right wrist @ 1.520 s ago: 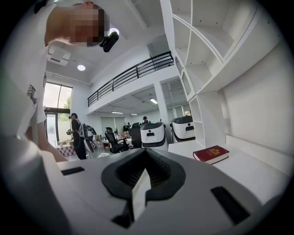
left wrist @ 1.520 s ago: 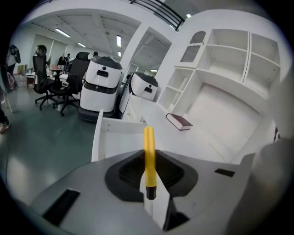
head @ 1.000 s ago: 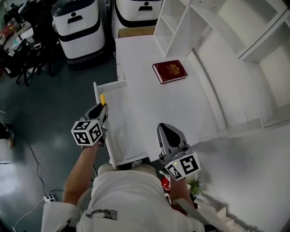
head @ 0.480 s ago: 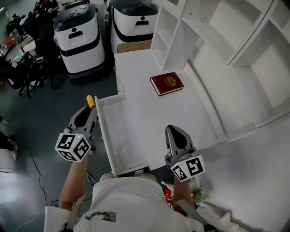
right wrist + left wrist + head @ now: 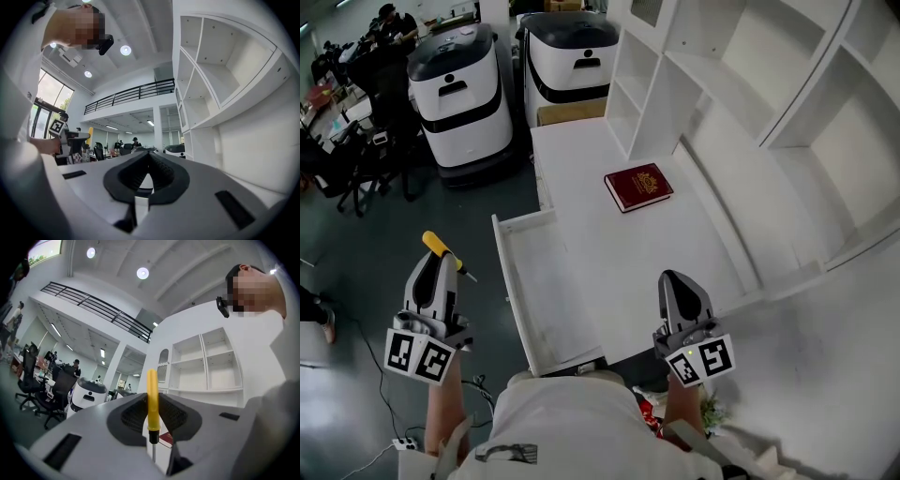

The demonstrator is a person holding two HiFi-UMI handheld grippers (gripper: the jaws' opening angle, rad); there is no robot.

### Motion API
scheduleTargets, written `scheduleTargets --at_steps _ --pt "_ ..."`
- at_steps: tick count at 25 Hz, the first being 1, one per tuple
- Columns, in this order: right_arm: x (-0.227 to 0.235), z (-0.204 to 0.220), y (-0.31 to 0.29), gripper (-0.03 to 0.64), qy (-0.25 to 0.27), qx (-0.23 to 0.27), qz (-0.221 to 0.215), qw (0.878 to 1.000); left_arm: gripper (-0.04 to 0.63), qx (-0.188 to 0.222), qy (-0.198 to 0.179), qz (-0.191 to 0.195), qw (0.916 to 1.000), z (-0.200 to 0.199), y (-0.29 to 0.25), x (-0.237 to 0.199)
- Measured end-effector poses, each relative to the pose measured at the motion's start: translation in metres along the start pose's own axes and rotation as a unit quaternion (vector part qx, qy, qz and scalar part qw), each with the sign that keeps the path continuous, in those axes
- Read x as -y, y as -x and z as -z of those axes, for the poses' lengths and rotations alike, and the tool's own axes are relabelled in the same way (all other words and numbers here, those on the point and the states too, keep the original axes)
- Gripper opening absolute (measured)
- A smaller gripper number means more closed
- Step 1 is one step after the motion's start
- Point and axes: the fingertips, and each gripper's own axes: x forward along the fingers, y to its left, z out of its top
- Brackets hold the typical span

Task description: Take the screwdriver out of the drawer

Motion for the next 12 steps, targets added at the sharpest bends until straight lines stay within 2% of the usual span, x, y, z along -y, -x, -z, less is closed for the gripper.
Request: scheduleTargets --at_steps 5,12 --pt "0.005 0.0 0.006 0.009 -0.003 0.0 0.01 1.0 0.08 0.027 -0.019 -0.018 0.9993 -0.017 0.025 -0.004" --pt "0.004 0.003 0.01 0.009 -0.006 -0.011 0.005 1.0 0.08 0.021 -0.002 -0.045 0.9988 -0.003 0.05 -0.008"
